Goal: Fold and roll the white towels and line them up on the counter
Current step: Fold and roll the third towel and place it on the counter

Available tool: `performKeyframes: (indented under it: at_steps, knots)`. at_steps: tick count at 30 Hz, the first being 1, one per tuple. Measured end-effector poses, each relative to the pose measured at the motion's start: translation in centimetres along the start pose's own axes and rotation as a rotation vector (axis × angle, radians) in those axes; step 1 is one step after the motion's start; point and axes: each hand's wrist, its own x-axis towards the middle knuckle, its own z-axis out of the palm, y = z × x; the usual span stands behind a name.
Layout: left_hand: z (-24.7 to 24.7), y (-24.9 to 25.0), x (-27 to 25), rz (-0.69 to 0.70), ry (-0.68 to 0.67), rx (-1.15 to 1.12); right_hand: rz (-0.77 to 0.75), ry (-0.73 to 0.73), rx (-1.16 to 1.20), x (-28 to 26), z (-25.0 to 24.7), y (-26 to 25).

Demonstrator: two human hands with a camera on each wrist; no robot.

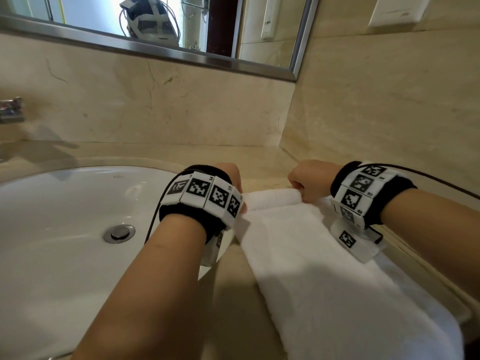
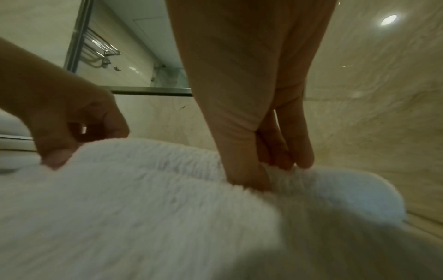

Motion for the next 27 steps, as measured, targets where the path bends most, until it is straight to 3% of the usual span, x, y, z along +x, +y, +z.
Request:
performKeyframes:
  at_steps: [13, 17, 23, 27]
  knots:
    - [0.1, 4.4, -3.0, 0.074, 0.098, 0.452, -0.016, 0.132, 0.051, -4.7, 1.3, -0.3]
    - [0.7, 4.4, -4.0, 0.075, 0.134, 0.519, 0.061, 0.087, 0.308, -4.9, 0.7, -0.8]
    - [-0.5, 1.0, -3.7, 0.042, 0.056, 0.064, 0.08, 0.098, 0.327, -4.5, 0.4, -1.1]
    - [0.7, -2.1, -3.0, 0.022, -0.028, -0.338, -0.036, 0.092, 0.254, -4.5, 0.0, -0.6]
